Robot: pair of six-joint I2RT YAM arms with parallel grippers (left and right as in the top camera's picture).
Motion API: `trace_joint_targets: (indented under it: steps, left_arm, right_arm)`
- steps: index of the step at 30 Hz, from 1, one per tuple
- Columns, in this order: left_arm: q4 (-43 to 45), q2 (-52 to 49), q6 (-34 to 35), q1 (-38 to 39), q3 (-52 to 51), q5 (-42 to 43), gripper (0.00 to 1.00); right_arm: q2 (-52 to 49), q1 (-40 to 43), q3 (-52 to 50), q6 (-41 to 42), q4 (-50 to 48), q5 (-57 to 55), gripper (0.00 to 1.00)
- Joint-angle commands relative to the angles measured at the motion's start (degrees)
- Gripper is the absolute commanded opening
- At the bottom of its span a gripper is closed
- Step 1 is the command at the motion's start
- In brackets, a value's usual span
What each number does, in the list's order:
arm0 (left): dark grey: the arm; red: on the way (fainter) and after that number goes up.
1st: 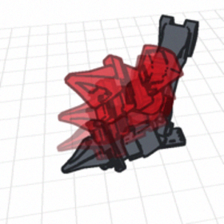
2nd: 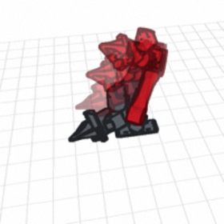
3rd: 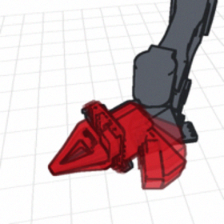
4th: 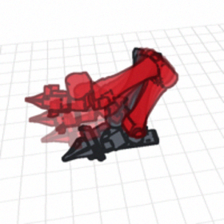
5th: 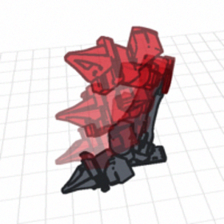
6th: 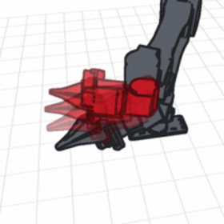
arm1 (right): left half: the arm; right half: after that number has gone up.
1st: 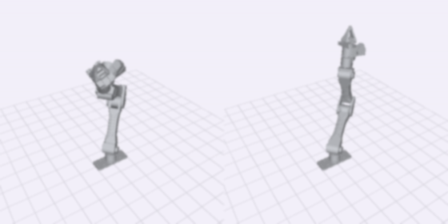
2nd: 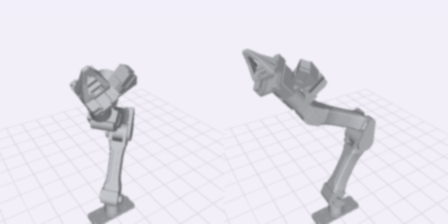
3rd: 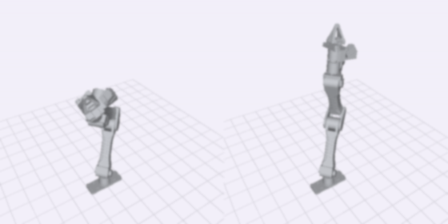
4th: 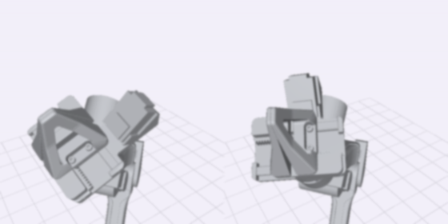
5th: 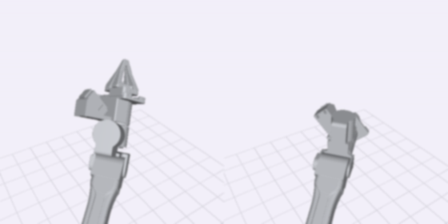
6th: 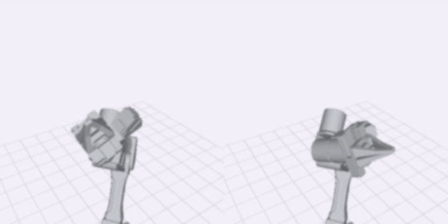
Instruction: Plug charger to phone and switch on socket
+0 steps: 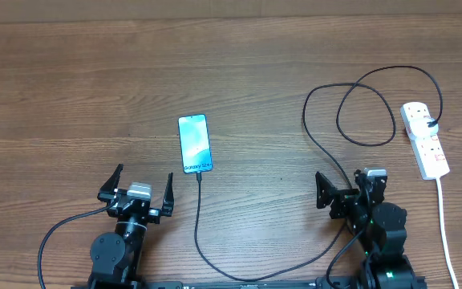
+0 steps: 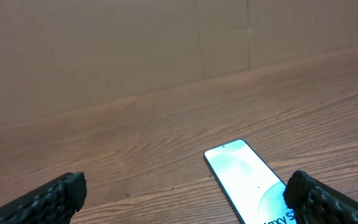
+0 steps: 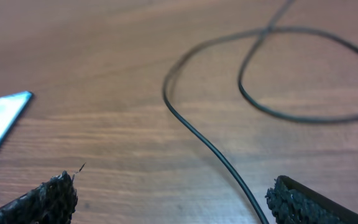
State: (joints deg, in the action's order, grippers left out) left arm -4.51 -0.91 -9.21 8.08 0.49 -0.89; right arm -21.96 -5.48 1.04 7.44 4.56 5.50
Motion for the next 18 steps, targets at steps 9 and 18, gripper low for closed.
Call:
trace_joint_targets:
  steps: [9, 18]
  left_arm:
    - [0.1, 0.7, -0.7, -0.7, -0.2, 0.4, 1.00]
    - [0.1, 0.7, -0.7, -0.7, -0.2, 0.4, 1.00]
  right_arm:
    - [11.9, -1.3, -0.6, -0.2, -0.1, -0.9, 1.00]
    - [17.6, -1.3, -0.6, -0.2, -0.1, -0.9, 1.00]
